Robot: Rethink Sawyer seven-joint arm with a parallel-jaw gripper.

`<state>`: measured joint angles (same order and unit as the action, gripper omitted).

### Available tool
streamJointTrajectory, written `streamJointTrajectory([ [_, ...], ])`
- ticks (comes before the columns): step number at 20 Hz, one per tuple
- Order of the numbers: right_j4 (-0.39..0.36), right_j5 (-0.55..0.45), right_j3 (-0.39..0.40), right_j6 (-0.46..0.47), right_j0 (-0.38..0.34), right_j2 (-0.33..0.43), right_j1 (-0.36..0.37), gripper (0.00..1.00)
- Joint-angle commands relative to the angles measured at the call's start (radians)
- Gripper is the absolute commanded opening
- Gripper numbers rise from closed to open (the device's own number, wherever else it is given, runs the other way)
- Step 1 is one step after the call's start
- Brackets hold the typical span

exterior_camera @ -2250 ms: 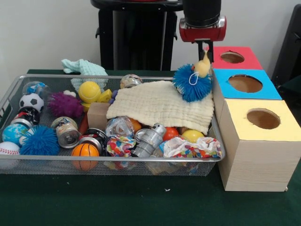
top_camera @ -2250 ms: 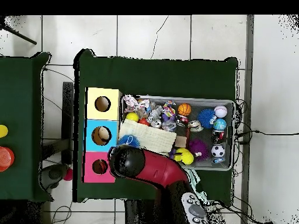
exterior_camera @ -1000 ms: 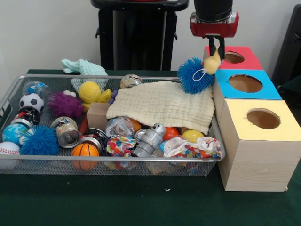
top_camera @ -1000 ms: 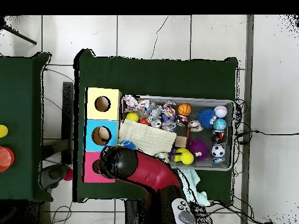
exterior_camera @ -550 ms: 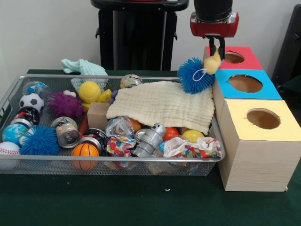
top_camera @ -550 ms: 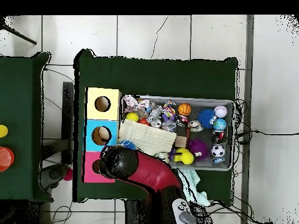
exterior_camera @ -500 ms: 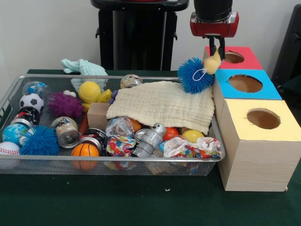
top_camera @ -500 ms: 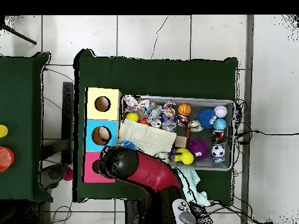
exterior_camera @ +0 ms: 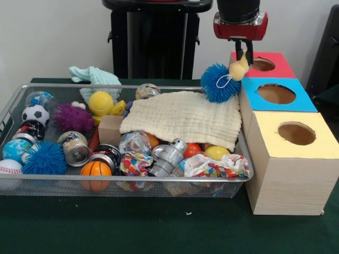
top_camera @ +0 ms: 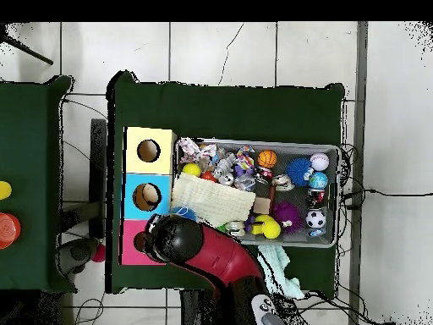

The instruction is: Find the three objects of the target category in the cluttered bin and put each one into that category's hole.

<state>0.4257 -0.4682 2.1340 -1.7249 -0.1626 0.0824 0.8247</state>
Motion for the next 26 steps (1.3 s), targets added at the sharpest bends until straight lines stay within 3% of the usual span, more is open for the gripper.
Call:
streamJointTrajectory([
  [1,0.091,0.073,0.078,-0.208,-0.025,0.074,0.01,1.0],
  [20,0.118,0.103,0.09,-0.177,-0.046,0.108,0.006,1.0],
  [23,0.068,0.068,0.046,-0.173,-0.022,0.054,-0.004,1.0],
  [26,-0.047,0.034,-0.046,-0.137,0.026,-0.054,-0.034,1.0],
])
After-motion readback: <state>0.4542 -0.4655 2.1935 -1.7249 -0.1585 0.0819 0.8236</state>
